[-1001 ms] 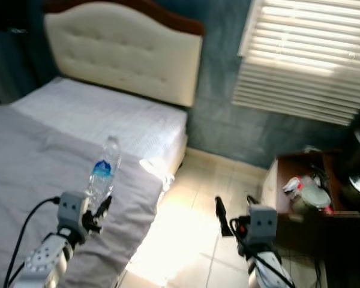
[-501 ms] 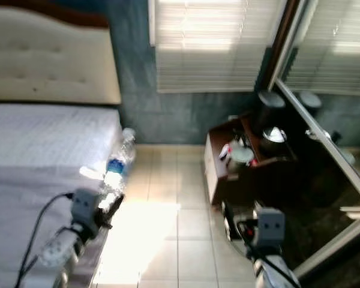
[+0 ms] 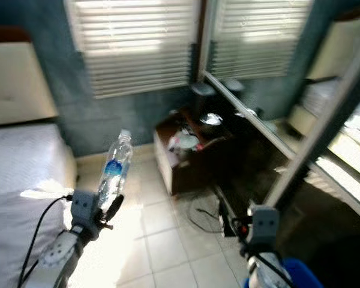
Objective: Clean up the room
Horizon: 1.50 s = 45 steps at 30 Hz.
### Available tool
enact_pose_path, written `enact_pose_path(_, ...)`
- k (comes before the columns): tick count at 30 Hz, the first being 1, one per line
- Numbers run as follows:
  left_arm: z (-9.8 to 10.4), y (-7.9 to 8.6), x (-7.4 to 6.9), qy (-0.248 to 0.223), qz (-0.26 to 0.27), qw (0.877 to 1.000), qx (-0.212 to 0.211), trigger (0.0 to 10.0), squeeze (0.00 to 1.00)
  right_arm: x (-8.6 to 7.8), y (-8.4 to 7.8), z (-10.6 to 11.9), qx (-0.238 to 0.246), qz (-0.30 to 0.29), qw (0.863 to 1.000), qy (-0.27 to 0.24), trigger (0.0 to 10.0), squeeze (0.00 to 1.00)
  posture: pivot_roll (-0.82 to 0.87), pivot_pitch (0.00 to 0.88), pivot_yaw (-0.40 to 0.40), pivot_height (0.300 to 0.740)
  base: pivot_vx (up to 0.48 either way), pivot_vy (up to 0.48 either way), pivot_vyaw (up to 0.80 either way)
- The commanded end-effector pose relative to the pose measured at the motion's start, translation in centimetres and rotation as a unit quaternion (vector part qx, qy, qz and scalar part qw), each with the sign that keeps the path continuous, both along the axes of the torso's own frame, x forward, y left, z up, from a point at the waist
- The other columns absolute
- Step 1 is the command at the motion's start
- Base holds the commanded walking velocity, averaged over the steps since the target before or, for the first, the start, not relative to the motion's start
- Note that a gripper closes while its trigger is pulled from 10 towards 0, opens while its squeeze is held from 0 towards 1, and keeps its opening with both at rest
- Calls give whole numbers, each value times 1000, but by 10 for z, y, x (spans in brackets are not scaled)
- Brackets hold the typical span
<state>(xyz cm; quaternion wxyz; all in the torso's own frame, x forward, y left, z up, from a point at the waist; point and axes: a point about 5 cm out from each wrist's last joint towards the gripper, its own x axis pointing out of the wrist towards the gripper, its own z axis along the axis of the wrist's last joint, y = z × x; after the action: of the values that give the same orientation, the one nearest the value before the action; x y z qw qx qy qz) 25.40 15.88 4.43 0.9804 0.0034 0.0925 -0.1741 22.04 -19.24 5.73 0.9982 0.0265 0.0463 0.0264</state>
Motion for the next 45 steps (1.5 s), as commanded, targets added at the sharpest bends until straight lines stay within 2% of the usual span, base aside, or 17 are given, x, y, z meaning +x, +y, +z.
enact_pose_path(1, 11, -7, 6, -30, -14, 999, 0, 10000, 0, 2, -3, 1, -9, -2, 1000, 1, 10000, 0, -11, 0, -11, 740, 0, 0, -800)
enact_pose_path(16, 11, -10, 15, -29, -30, 999, 23, 10000, 0, 1, -3, 0, -11, 1, 1000, 1, 10000, 0, -23, 0, -2, 740, 0, 0, -800)
enact_pose_path(20, 9, -7, 17, -27, -14, 999, 30, 10000, 0, 0, -3, 0, -11, 0, 1000, 1, 10000, 0, -26, 0, -2, 740, 0, 0, -200)
enact_pose_path(24, 8, -7, 17, -24, -5, 999, 23, 10000, 0, -1, -3, -1, -11, 1, 1000, 1, 10000, 0, -25, 0, -3, 740, 0, 0, 0)
enact_pose_path(32, 8, -15, 15, -28, -25, 999, 27, 10000, 0, -1, -3, -1, -13, 4, 1000, 2, 10000, 0, -26, 0, -6, 740, 0, 0, -800)
enact_pose_path(45, 9, -17, 15, -27, -34, 999, 24, 10000, 0, -3, -3, -2, -13, 2, 1000, 5, 10000, 0, -38, 0, 0, 740, 0, 0, -800)
